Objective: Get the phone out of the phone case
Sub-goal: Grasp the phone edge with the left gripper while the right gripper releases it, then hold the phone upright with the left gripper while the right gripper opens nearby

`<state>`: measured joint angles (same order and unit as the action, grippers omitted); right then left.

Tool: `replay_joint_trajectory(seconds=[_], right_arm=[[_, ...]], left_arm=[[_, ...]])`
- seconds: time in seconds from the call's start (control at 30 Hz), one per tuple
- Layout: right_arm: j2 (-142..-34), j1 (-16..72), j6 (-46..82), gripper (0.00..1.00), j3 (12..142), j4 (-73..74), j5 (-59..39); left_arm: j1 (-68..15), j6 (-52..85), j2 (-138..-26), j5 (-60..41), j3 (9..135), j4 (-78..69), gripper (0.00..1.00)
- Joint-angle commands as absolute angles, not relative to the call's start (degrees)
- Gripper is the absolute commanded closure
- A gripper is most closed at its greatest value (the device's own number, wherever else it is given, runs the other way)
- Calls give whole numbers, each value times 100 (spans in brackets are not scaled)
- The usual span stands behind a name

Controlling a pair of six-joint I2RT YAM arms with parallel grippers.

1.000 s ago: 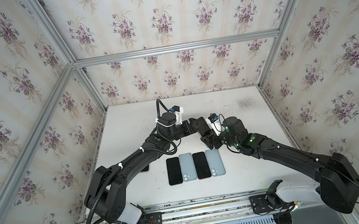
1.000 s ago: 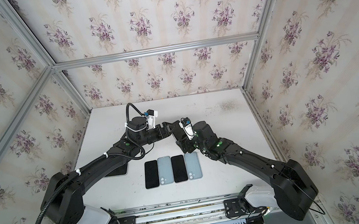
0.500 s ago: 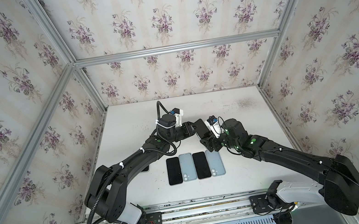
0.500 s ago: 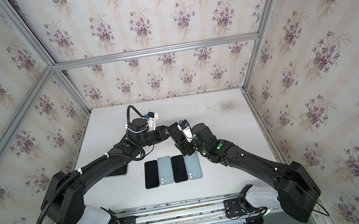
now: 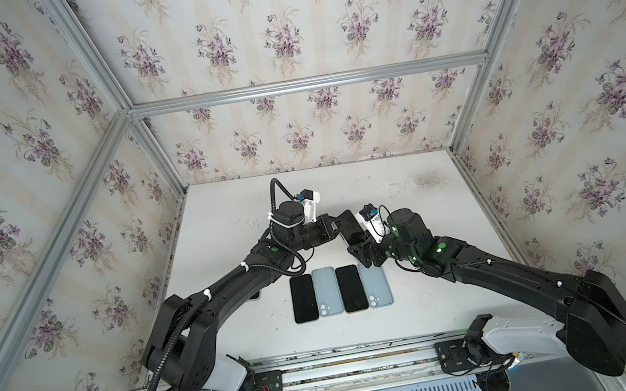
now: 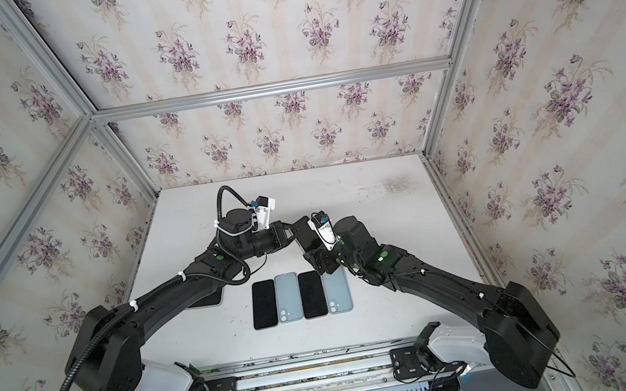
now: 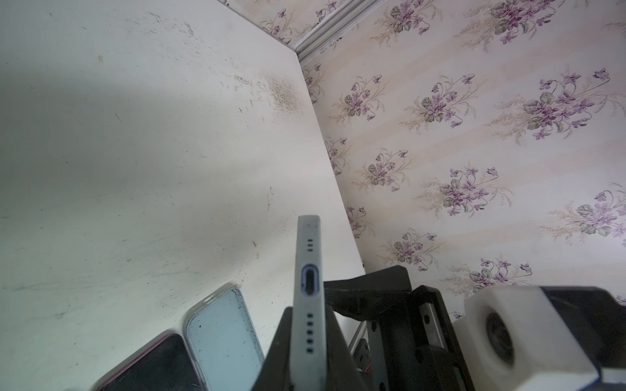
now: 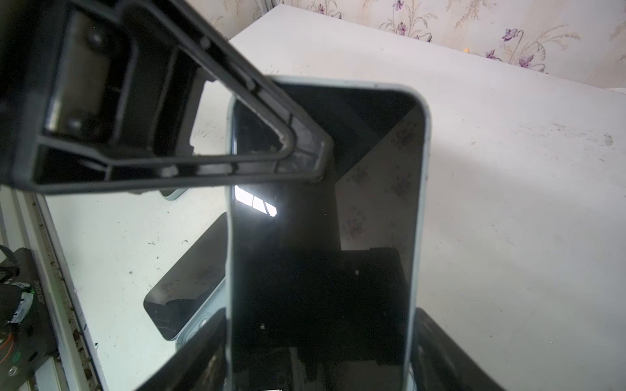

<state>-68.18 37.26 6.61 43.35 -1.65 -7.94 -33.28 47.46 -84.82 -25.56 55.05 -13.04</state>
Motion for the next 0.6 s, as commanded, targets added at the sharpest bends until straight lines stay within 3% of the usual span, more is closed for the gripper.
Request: replay_joint_trajectory(seconds=[0.0, 0.1, 0.17, 0.33, 0.57], right_arm=[[-6550, 3718, 989, 21, 4219, 100, -896], [-6073, 3710, 1358, 9, 3990, 180, -1058], [-5779, 3709, 1626, 7, 3892, 201, -1302], [-5268, 3700, 2468, 7, 3558, 811, -2162], [-5410, 3702, 4025, 10, 2954, 3277, -3222]], left_arm=[[-3154, 4960, -8146, -2521, 5239, -1812, 100], [-2936, 5075, -7720, -2578, 4986, -2085, 100], [-2830, 5118, -7392, -2562, 4842, -2267, 100], [-2607, 5292, -6535, -2474, 4562, -2637, 100], [-2575, 5833, -6001, -2563, 4145, -3646, 100]])
